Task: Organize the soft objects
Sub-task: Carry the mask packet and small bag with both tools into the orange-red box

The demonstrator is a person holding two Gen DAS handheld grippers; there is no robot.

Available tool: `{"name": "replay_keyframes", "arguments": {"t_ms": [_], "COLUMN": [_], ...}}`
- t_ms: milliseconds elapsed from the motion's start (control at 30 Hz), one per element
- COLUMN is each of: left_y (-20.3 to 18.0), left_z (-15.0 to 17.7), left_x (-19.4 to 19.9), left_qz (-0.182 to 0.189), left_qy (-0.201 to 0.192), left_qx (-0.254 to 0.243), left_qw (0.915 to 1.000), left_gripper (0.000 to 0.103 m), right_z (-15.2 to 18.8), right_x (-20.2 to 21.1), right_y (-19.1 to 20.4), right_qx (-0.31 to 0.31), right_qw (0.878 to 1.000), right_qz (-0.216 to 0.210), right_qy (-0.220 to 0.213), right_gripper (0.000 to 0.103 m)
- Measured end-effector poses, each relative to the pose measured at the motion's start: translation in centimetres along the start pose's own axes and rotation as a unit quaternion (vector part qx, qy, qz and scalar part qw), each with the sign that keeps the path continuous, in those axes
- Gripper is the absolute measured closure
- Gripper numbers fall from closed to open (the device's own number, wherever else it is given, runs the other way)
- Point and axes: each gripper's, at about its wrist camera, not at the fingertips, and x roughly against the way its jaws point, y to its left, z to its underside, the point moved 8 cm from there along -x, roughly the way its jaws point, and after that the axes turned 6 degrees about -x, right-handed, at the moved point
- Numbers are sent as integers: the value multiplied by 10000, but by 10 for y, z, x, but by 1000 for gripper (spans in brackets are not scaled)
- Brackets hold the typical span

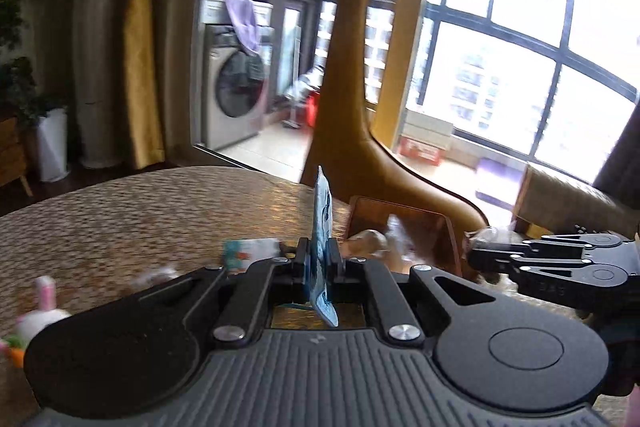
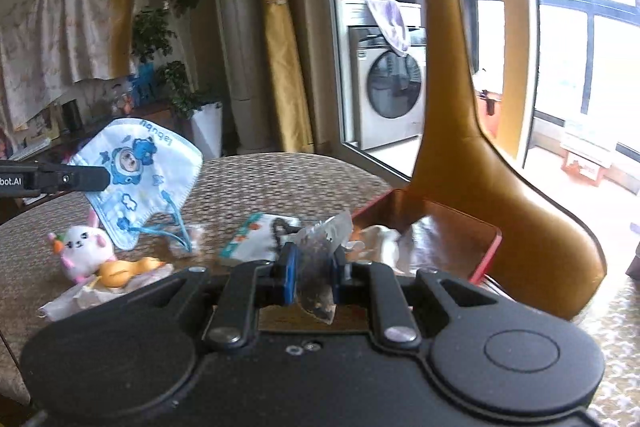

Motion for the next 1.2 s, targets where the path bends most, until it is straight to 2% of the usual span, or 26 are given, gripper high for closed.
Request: {"name": "replay_keyframes", "arguments": {"t_ms": [233, 500, 800, 1200], "left_y": [-46, -76, -85, -89], "left_z": [-10, -24, -32, -24], "left_x": [-55, -116, -185, -256], "left_qz": [348, 484, 582, 431], "left_qy": [303, 606, 816, 1156], "left_qx": [-179, -313, -200, -358], "left_qw": [9988, 9965, 9948, 9917], "left_gripper": [96, 96, 96, 96], "right_z": [3, 8, 12, 22], "right_x": [-10, -36, -77, -127], "right_y": [-37, -69, -88, -101], "right_qx": [-161, -399, -403, -194], "right_qw": [9995, 9981, 9968, 9937], "right_qz": [258, 426, 528, 758], "right_qy": [44, 191, 440, 801], "right_gripper": [87, 87, 87, 87]}}
